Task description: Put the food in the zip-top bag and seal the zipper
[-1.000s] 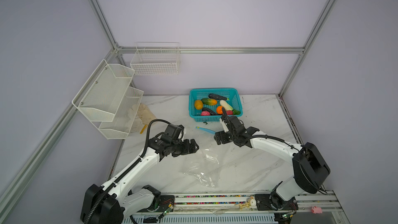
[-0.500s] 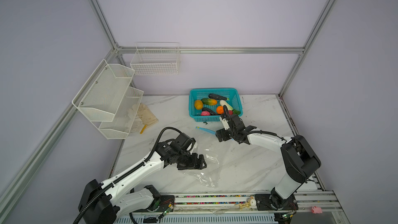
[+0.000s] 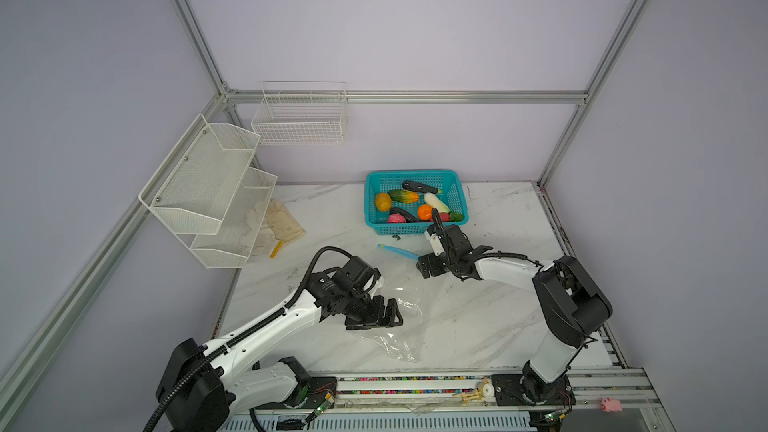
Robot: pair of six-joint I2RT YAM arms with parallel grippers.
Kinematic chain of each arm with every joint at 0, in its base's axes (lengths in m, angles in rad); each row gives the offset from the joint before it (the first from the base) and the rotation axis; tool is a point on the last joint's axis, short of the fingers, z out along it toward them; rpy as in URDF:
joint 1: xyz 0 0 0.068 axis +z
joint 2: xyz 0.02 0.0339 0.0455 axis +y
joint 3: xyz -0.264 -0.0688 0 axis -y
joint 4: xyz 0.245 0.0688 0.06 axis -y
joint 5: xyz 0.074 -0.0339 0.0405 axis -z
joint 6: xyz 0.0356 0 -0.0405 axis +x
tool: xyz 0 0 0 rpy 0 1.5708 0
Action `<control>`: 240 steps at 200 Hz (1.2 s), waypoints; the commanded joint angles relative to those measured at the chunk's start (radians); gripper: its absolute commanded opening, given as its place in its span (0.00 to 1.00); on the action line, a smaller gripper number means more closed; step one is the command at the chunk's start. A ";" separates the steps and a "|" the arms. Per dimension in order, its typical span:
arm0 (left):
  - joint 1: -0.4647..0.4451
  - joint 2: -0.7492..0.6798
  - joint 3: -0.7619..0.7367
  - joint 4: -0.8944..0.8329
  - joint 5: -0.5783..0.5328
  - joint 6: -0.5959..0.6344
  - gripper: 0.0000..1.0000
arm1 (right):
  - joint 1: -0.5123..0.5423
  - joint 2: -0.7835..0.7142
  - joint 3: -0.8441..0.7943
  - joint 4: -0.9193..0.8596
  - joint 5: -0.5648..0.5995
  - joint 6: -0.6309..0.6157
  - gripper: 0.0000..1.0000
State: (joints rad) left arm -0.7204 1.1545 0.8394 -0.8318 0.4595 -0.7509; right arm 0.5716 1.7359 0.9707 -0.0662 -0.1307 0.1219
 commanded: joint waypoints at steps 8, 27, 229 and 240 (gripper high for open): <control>-0.002 -0.019 0.022 -0.063 0.001 0.014 1.00 | -0.014 0.019 -0.036 0.006 -0.048 0.070 0.92; 0.000 -0.034 0.045 -0.131 -0.023 0.037 1.00 | -0.013 0.011 -0.052 0.011 -0.068 0.076 0.92; 0.008 -0.073 -0.044 -0.118 -0.040 -0.056 1.00 | 0.047 -0.143 -0.216 0.091 -0.148 0.245 0.87; 0.021 -0.049 -0.031 -0.106 -0.065 -0.029 1.00 | 0.057 -0.146 -0.216 0.088 -0.155 0.247 0.87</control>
State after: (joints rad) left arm -0.7189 1.0866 0.8352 -1.0088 0.4194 -0.7769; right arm 0.6041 1.6138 0.7673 0.0170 -0.2775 0.3382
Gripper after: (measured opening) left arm 0.999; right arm 0.871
